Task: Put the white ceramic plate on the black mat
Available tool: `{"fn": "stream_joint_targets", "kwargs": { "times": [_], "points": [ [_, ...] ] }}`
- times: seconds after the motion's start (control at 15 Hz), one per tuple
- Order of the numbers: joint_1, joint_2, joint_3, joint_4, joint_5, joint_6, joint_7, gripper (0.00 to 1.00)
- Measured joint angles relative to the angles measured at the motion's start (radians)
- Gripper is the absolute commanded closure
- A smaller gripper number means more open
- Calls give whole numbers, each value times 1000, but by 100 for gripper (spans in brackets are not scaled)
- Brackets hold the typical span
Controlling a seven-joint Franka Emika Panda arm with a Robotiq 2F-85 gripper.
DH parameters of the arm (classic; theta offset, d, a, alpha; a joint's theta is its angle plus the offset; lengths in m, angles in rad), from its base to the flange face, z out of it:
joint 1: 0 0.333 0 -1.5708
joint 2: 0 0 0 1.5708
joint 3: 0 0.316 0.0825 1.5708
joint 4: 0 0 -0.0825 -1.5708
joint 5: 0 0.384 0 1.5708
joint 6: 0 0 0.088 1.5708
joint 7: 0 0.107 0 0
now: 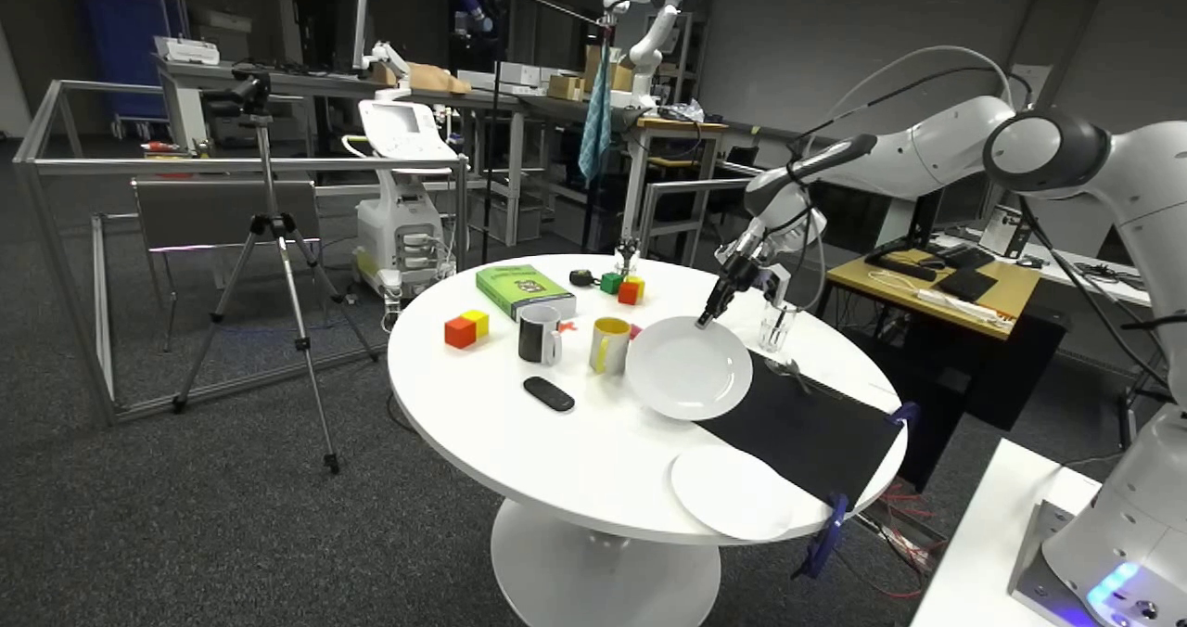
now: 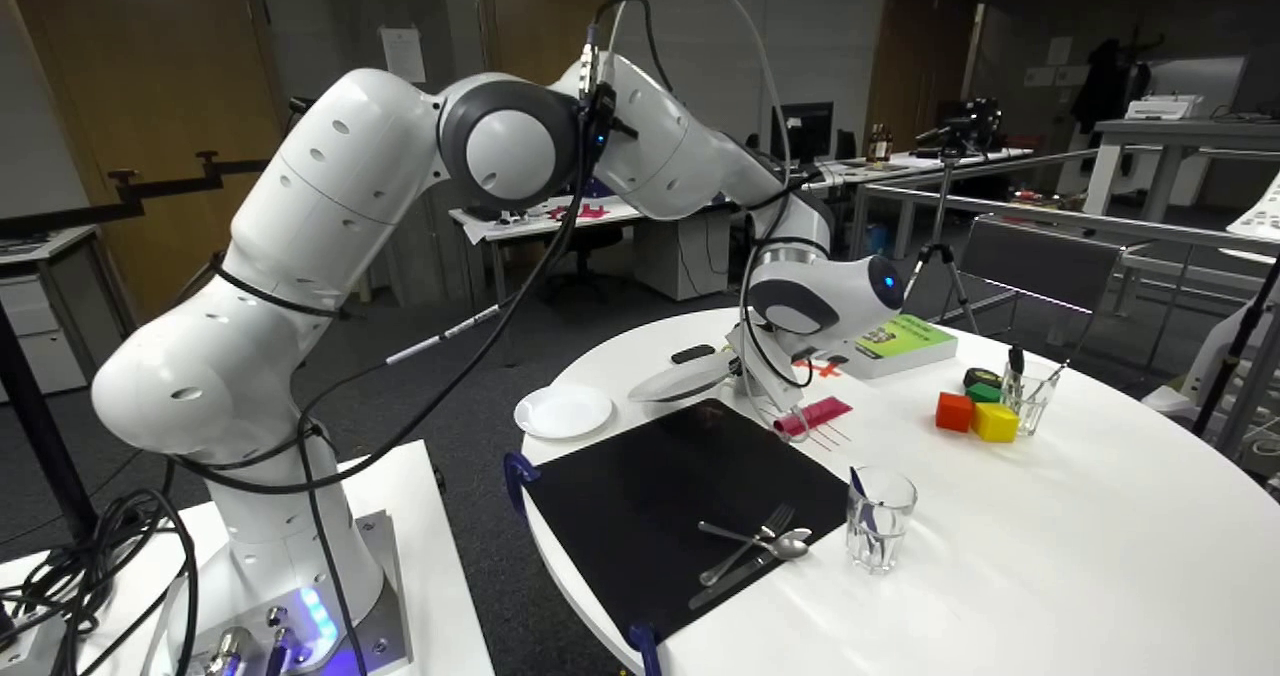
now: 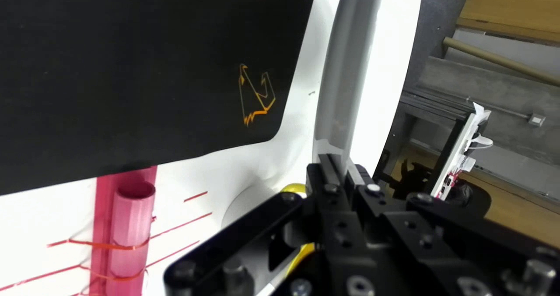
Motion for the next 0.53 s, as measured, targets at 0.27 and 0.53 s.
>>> {"fn": "stream_joint_targets", "kwargs": {
  "times": [0.27,0.53],
  "points": [
    [6,-109,-11,-119,51,37,0,99],
    [22,-228,-48,-279,82,99,-1,99]
  ]
}}
